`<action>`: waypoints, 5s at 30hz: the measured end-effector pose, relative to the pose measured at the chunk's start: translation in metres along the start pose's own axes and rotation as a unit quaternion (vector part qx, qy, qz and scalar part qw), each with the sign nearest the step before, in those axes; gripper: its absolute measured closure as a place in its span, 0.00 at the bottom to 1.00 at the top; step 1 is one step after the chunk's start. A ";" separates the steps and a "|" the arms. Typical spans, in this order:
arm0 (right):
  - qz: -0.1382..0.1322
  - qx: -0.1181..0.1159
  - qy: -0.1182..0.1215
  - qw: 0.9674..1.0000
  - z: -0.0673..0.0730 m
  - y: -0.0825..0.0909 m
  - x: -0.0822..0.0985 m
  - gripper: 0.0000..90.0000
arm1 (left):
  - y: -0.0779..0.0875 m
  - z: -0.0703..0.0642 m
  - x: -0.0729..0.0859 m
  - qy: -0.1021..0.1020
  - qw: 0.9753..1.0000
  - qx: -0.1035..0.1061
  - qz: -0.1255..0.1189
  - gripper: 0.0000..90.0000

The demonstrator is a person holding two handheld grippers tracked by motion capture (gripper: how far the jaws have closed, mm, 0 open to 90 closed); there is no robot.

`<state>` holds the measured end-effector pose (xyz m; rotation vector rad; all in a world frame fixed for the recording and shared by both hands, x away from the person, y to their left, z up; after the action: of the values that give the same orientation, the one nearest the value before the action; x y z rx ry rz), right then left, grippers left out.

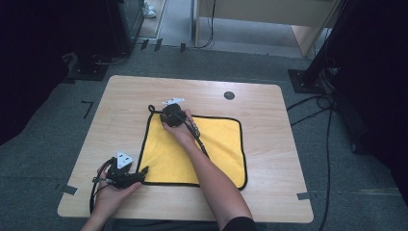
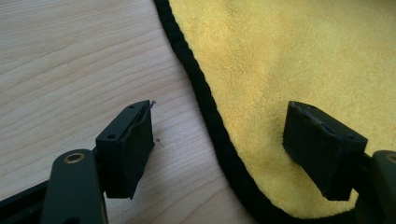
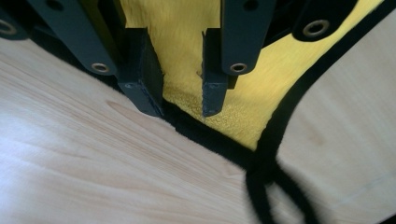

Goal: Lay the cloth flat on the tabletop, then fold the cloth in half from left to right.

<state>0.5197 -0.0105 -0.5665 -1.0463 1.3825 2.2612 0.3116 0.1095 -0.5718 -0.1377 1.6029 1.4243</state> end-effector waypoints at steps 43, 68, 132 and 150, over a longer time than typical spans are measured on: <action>-0.046 0.156 -0.090 0.983 -0.225 0.185 0.061 0.58 | -0.001 -0.001 0.000 0.001 1.000 -0.002 -0.007 0.26; -0.022 0.158 -0.072 0.985 -0.228 0.164 0.065 0.94 | -0.001 -0.001 0.000 0.001 1.000 -0.004 -0.008 0.26; 0.019 -0.020 0.043 0.999 0.022 -0.014 -0.026 0.57 | 0.007 -0.007 0.005 0.003 1.000 0.001 0.002 0.27; 0.035 0.032 0.043 0.998 0.031 -0.040 -0.026 0.89 | 0.018 -0.020 0.008 0.005 1.000 0.019 0.002 0.69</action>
<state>0.5479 0.0395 -0.5654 -1.1036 1.5376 2.2282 0.2847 0.1022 -0.5669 -0.1193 1.6375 1.3966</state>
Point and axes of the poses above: each handheld gripper's, and its own axes: y roughly backward along the jaws, x roughly out of its underside, z roughly to its left, the point moved 8 cm from there along -y, roughly forward along the jaws, and after that the axes turned 11 degrees about -y, right-handed, at the moved point
